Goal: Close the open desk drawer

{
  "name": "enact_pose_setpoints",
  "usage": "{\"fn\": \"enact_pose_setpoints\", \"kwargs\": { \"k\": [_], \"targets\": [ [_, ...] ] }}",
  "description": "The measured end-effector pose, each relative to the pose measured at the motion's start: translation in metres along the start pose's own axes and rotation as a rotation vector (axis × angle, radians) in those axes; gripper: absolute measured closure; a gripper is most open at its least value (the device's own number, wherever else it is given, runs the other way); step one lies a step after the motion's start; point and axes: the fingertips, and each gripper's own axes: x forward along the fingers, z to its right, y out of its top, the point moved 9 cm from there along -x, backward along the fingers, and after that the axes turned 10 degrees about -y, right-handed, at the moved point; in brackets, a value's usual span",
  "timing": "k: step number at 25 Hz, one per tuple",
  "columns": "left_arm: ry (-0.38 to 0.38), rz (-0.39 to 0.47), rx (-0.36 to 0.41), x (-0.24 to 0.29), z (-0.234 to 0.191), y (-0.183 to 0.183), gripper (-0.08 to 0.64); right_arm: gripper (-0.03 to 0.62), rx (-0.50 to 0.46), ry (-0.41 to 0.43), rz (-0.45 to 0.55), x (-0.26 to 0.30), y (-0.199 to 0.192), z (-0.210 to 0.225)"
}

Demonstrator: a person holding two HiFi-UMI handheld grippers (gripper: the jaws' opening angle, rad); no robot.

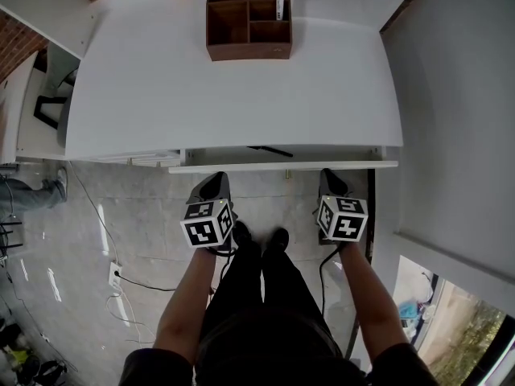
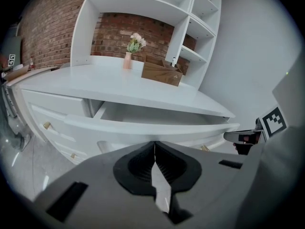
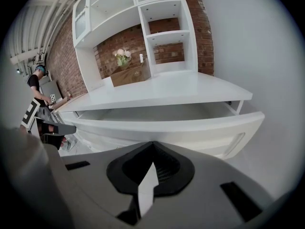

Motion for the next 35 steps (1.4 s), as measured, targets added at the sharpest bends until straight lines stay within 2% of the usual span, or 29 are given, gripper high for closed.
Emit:
{"fn": "enact_pose_setpoints", "kwargs": {
  "k": [13, 20, 35],
  "targets": [
    [0.003, 0.016, 0.002, 0.020, -0.008, 0.021, 0.549, 0.588, 0.014, -0.011, 0.011, 0.022, 0.021, -0.001],
    [0.002, 0.015, 0.020, 0.027, -0.012, 0.029, 0.549, 0.588, -0.014, -0.007, 0.016, 0.031, 0.028, -0.002],
    [0.009, 0.025, 0.006, 0.038, -0.016, 0.040, 0.549, 0.588, -0.049, 0.023, 0.000, 0.050, 0.040, -0.012]
  ]
}}
